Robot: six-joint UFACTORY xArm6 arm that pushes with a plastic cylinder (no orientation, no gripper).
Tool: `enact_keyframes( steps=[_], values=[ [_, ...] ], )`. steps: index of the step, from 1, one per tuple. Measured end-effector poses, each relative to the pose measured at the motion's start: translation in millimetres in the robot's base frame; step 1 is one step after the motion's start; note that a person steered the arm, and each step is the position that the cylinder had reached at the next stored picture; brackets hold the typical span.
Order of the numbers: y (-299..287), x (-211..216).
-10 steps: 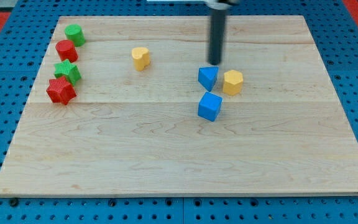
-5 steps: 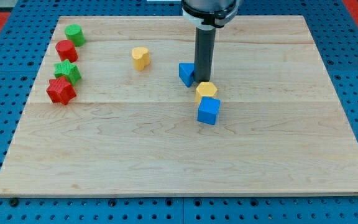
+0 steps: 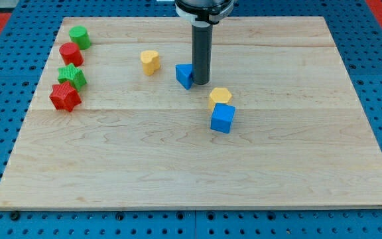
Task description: Move the blue triangle below the yellow heart
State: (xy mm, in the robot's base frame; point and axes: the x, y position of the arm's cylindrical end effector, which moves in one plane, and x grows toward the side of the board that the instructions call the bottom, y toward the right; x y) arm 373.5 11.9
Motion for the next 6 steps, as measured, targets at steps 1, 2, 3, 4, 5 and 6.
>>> enact_keyframes(
  steps=[1,2,3,4,5,6],
  values=[
    [-2.2,-11.3],
    [-18.3,-20.8],
    [-41.8,-25.1],
    [-48.3,-25.1],
    [-58.7,-25.1],
    [-72.6,-24.9]
  ],
)
